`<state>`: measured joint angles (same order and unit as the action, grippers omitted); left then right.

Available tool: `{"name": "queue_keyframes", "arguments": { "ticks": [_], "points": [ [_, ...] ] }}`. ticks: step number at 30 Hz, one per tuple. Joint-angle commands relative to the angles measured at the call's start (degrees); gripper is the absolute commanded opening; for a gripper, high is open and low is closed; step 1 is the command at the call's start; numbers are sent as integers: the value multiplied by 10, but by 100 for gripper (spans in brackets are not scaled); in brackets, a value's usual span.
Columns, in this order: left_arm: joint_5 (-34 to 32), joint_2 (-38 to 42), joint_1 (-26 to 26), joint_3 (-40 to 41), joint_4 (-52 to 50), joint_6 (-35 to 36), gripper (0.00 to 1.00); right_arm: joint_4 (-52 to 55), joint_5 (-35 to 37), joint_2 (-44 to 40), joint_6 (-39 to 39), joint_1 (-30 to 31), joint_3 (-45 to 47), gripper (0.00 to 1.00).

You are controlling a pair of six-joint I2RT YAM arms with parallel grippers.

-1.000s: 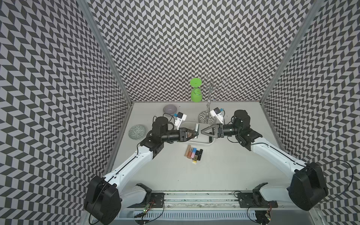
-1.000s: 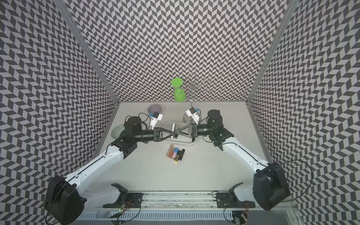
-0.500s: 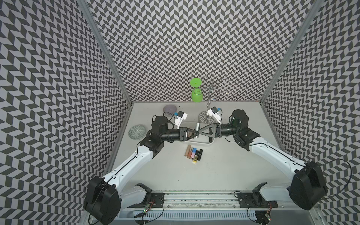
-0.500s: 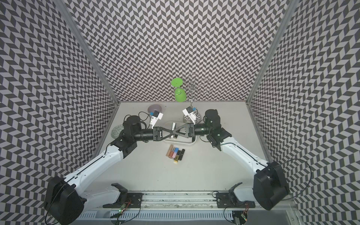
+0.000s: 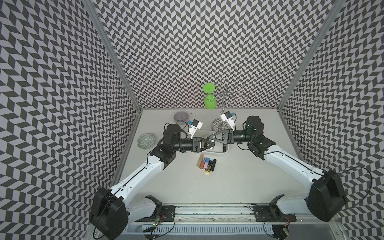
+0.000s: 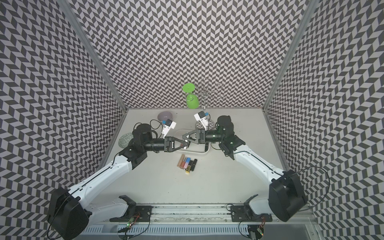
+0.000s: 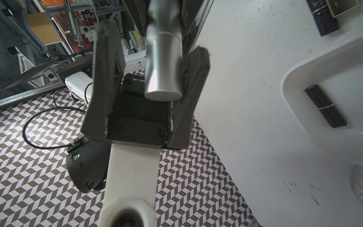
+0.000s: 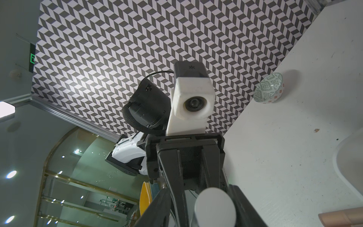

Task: Put the lipstick into the storage box
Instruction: Pick up the lipstick at the center of the board, then place the lipstick in the storage box.

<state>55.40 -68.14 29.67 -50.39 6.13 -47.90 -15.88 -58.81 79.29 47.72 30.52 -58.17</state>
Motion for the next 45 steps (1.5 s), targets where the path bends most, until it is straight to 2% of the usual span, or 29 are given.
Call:
{"name": "queue_keyframes", "arguments": {
  "ticks": [1,11,18,22,23,24,27,30,34,38,42,45],
  "points": [
    [8,7,4,-17,21,-1,24,-27,8,6,2,3,-13,44],
    [-2,-12,4,-26,31,-3,25,-22,1,3,-2,2,-3,20],
    [-8,-19,4,-31,23,4,40,-20,2,4,-5,1,-3,11],
    [-22,-18,3,-42,-6,24,62,-17,7,3,-5,-1,-2,11],
    [-27,-15,3,-45,-13,31,76,-13,9,3,-7,-3,-3,11],
    [-28,-13,2,-45,-18,35,98,-8,10,3,-9,-6,-4,11],
    [-29,-5,-4,-49,-37,51,99,15,19,5,-21,-20,-11,11],
    [-54,8,-15,-59,-90,85,99,106,62,15,-73,-34,-43,11],
    [-171,52,-28,-79,-199,160,99,266,171,48,-155,-41,-106,11],
    [-290,94,-33,-83,-281,203,99,328,222,91,-174,-45,-136,12],
    [-326,123,-45,-67,-312,212,99,364,253,144,-187,-48,-159,11],
    [-347,140,-52,-43,-312,193,99,387,274,189,-196,-49,-181,11]
  ]
}}
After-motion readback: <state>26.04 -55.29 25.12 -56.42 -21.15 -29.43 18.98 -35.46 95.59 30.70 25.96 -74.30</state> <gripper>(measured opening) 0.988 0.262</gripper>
